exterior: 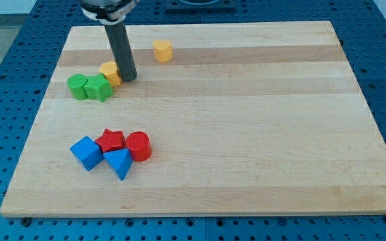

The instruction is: Slide the heart into the hexagon

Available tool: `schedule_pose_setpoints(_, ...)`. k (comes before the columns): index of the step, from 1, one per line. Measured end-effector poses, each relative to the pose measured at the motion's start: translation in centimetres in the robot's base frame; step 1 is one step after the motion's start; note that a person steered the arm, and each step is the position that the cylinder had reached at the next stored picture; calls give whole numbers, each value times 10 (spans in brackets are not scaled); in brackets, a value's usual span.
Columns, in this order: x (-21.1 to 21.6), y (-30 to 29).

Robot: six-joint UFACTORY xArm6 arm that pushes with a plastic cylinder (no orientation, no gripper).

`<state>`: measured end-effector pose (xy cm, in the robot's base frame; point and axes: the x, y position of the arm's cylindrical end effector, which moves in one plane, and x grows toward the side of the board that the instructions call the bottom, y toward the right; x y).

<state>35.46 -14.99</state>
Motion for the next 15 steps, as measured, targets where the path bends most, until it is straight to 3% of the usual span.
schedule_pose_setpoints(1,-4,20)
schedule_pose_setpoints(3,-37,140)
schedule_pose_setpoints(5,-125,154)
schedule_pose_setpoints(8,-122,132)
schedule_pose_setpoints(15,-57,60)
